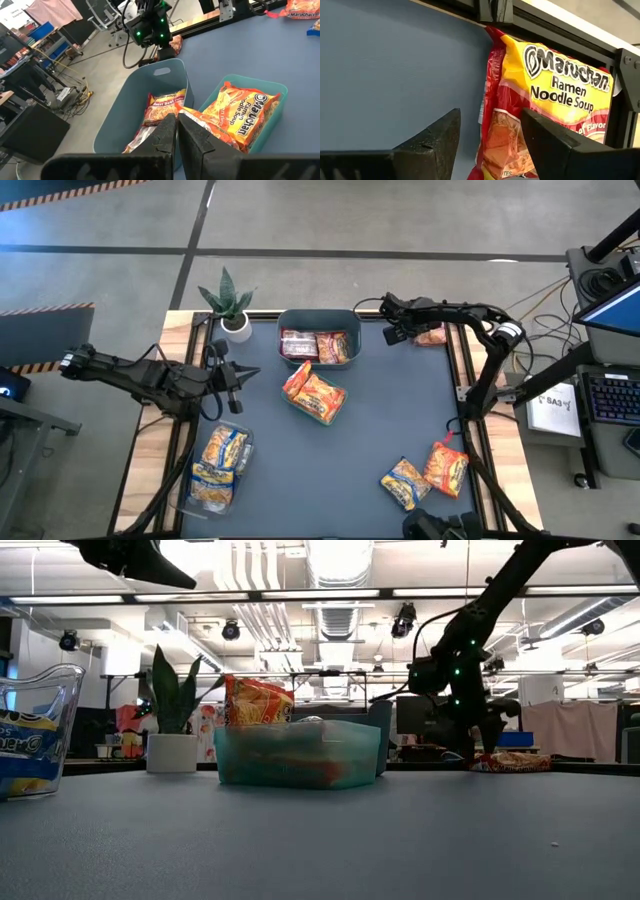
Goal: Sort Maruchan noodles
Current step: Put the red noodle pack into the blue bin
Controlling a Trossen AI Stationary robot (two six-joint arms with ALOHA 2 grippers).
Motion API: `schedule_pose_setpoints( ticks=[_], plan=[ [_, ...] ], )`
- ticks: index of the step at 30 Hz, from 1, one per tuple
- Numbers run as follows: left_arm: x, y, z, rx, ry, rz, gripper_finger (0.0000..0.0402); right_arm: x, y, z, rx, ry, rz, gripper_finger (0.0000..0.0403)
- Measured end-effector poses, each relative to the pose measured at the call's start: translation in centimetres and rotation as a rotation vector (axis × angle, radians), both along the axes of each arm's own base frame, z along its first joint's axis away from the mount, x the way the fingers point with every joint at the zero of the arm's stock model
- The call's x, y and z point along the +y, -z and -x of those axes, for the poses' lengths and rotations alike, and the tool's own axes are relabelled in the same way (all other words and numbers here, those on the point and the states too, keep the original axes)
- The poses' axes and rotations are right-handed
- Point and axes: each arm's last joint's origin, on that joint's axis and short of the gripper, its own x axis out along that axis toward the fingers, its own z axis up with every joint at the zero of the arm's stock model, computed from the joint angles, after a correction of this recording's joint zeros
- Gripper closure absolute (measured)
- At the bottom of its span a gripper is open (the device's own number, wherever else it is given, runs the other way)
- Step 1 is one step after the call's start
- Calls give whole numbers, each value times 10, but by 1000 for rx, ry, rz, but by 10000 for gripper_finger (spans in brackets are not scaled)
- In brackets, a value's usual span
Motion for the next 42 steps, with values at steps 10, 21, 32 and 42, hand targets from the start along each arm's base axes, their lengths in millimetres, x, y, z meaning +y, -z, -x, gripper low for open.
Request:
schedule_pose_setpoints(
  ticks=[10,21,32,42],
  plan=[
    [0,0,0,-5,1,1,402,-1,2,0,38,6,29,293],
    [0,0,0,-5,1,2,402,1,1,-2,38,-12,26,393],
    [0,0,0,-4,1,2,402,33,-27,-25,2,-130,124,394],
    [0,0,0,-4,2,2,402,85,-71,-44,-199,-191,235,394]
  ],
)
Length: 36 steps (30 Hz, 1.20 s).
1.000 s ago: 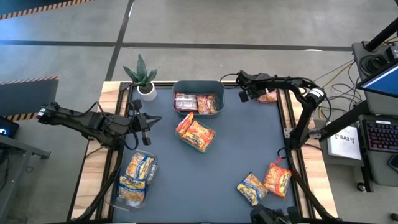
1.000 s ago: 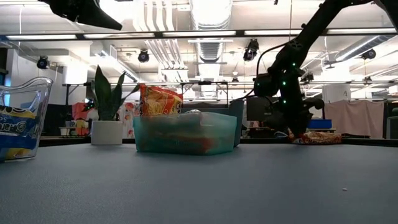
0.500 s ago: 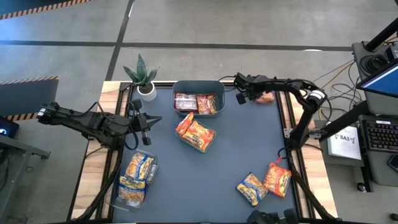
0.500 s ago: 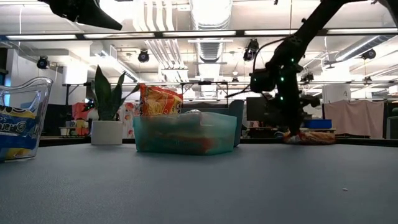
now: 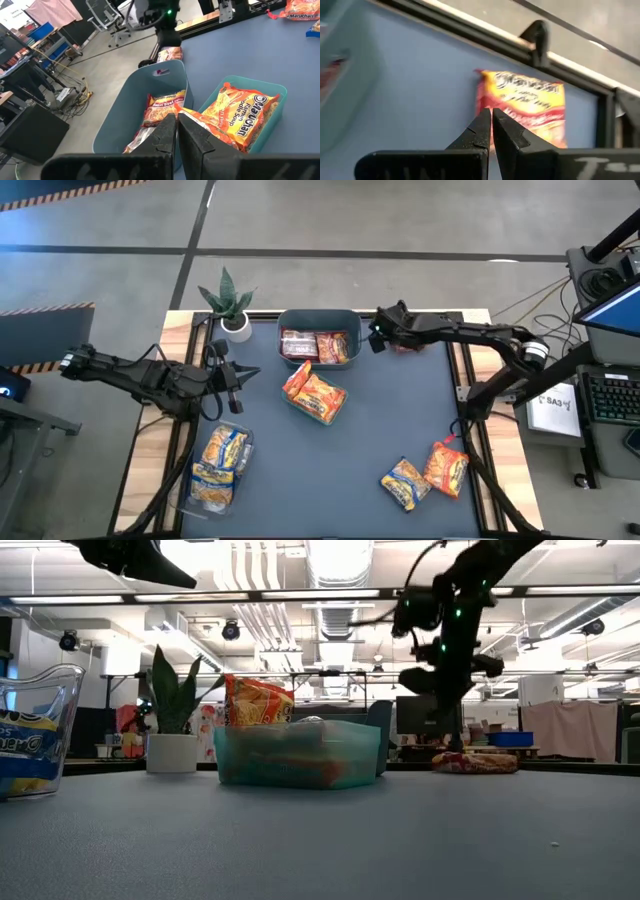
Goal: Sort Maruchan noodles
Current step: Put the red noodle pack into the blue bin
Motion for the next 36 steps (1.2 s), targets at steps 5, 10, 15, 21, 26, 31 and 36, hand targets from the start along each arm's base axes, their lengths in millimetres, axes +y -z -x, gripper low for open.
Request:
schedule_pose_setpoints(
  ticks=[5,10,15,21,26,31,36],
  plan=[
    [0,0,0,1,2,1,402,16,4,-2,-36,-13,-35,394],
    [0,0,0,1,2,1,402,12,21,7,-16,55,-63,388],
    [0,0,0,-5,3,-1,402,-1,29,13,-4,115,-79,333],
    [0,-2,-1,-13,12,-21,402,-23,37,15,-43,107,-106,233],
    [0,-3,-1,-15,16,-31,402,-37,53,13,-14,89,-105,176],
    [0,-3,-1,-15,16,-33,402,-42,74,7,56,77,-108,150],
    [0,-3,-1,-12,18,-38,402,-45,84,5,105,86,-74,157]
  ],
)
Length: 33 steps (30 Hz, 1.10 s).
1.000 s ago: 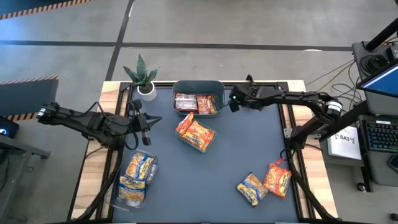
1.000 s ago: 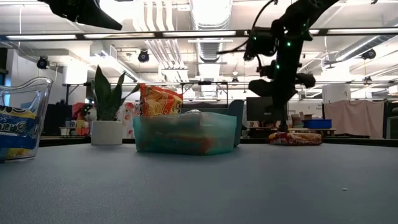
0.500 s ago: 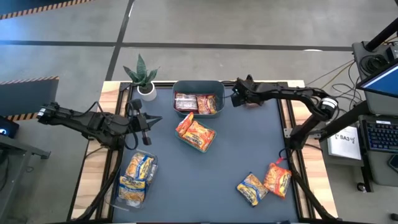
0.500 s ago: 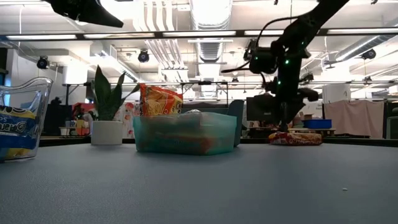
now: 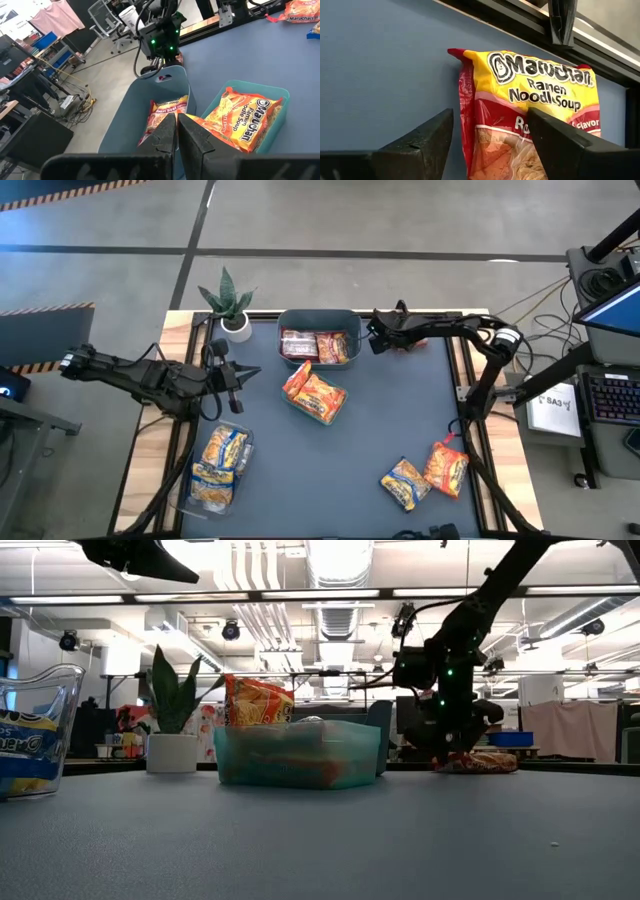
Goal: Sort Maruchan noodles
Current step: Put the red noodle pack into the blue bin
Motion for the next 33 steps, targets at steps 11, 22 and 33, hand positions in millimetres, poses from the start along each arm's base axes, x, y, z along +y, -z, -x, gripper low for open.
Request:
schedule_pose_setpoints(
  ticks=[11,22,33],
  plan=[
    [0,0,0,0,-1,-1,402,7,-3,-4,9,-17,25,277],
    [0,0,0,-1,-1,-1,402,17,-6,-9,9,-48,26,390],
    [0,0,0,-1,-1,-1,402,34,-54,-7,-91,-75,172,394]
  ],
)
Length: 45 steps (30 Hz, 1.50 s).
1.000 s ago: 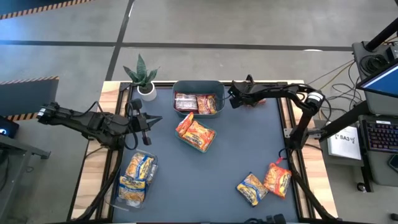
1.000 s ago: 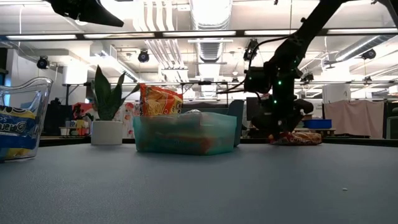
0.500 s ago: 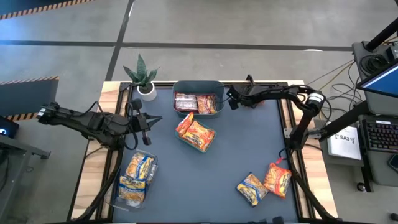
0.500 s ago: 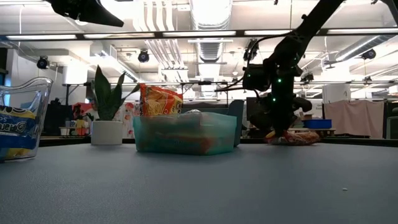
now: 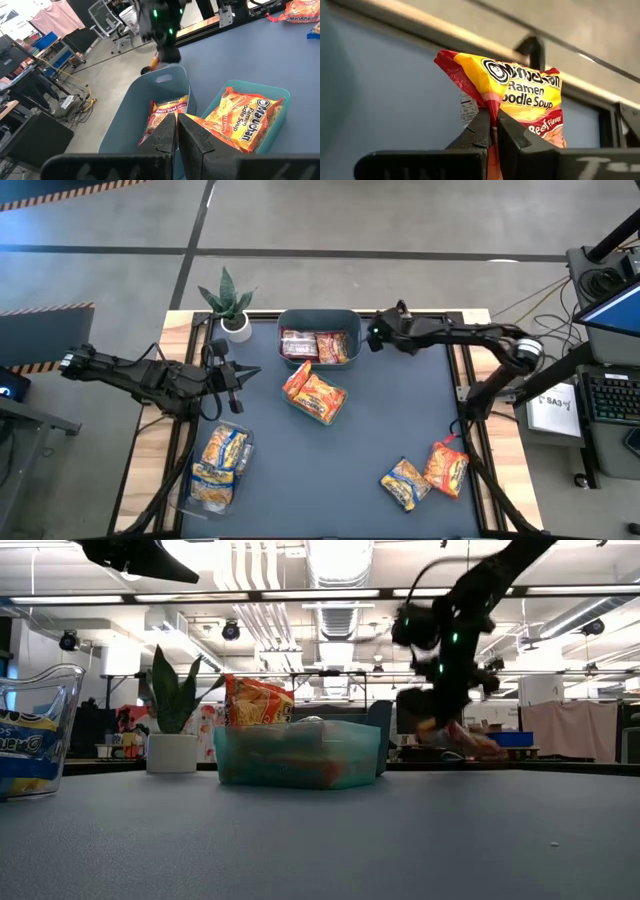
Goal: Sort Maruchan noodles
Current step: Put the red noodle pack into the blue bin
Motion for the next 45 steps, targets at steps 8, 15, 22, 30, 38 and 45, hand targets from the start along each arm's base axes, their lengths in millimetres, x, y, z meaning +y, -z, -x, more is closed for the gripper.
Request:
schedule_pose_setpoints(
  ticks=[8,15,22,30,38,45],
  plan=[
    [0,0,0,-1,0,0,402,17,-63,1,-272,-128,183,395],
    [0,-1,0,-8,0,1,402,38,-100,-22,-518,-513,297,395],
    [0,-1,-1,-11,4,-8,402,45,-95,-47,-366,-963,351,395],
    [0,-2,-1,-10,8,-18,402,36,-83,-81,-213,-1186,328,395],
    [0,-2,-1,-8,9,-21,402,23,-63,-112,-37,-1207,195,395],
    [0,-2,-1,-7,9,-21,402,16,-59,-126,64,-1200,188,394]
  ],
)
